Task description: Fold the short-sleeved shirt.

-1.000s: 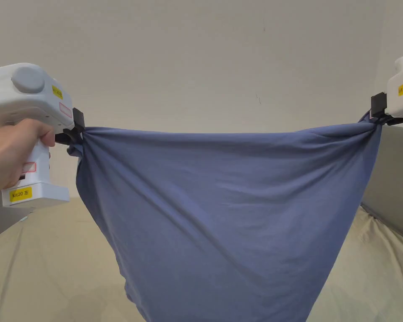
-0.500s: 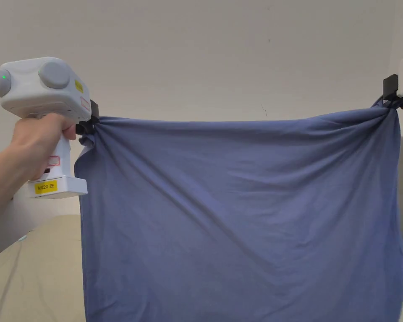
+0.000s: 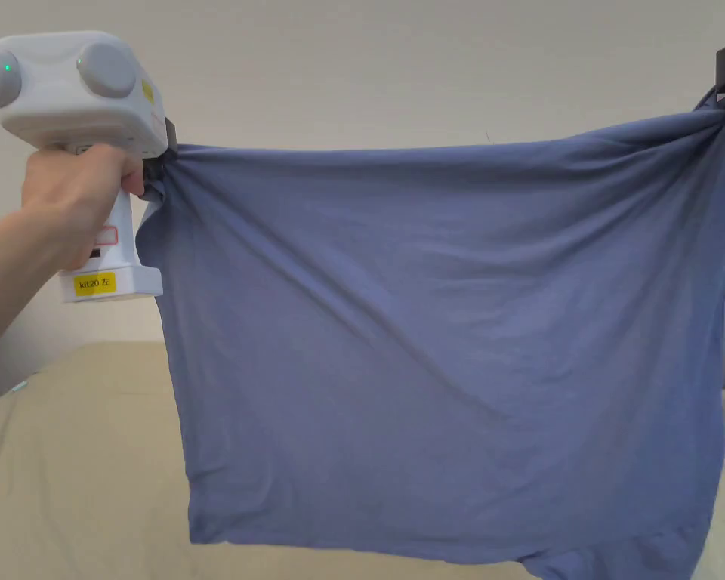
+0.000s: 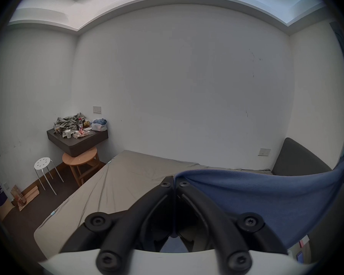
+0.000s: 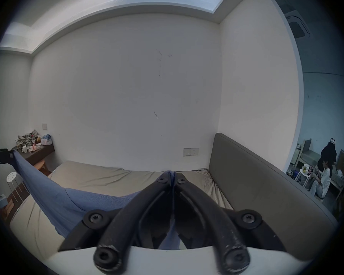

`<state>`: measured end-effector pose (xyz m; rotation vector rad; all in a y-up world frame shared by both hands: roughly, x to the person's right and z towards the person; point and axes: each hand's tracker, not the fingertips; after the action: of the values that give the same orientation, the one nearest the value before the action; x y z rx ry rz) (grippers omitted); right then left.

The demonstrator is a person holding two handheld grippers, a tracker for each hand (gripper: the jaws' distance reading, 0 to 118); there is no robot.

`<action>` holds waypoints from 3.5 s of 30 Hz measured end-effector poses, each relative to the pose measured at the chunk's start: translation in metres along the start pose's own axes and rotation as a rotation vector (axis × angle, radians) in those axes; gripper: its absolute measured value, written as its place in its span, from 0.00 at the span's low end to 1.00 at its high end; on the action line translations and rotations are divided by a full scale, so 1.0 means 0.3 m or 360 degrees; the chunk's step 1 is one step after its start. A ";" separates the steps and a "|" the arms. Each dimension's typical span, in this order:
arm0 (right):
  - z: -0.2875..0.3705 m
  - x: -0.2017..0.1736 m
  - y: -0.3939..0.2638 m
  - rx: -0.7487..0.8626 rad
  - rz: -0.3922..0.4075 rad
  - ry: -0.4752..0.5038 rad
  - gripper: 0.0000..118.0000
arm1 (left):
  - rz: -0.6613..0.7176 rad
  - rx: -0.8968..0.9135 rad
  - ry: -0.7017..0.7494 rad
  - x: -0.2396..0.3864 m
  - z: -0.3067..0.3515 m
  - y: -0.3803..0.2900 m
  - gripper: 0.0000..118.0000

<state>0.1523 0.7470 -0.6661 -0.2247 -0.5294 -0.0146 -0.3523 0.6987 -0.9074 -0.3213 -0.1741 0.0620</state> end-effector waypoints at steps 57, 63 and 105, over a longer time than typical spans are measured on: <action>0.947 0.276 -2.124 -0.1180 -0.0554 0.0076 0.00 | -0.0033 -0.1228 -0.0120 -0.565 0.811 -1.915 0.00; 0.983 0.244 -2.068 -0.1202 -0.0500 0.0071 0.00 | -0.0025 -0.1236 -0.0119 -0.583 0.832 -1.876 0.00; 0.968 0.179 -2.125 -0.1274 -0.0278 0.0051 1.00 | 0.0005 -0.1338 -0.0146 -0.533 0.723 -1.915 0.00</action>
<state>0.0082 0.1903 -0.2624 -0.9566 -0.4887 -0.4042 -0.5297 0.2073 -0.5470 -1.1586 -0.2867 0.0032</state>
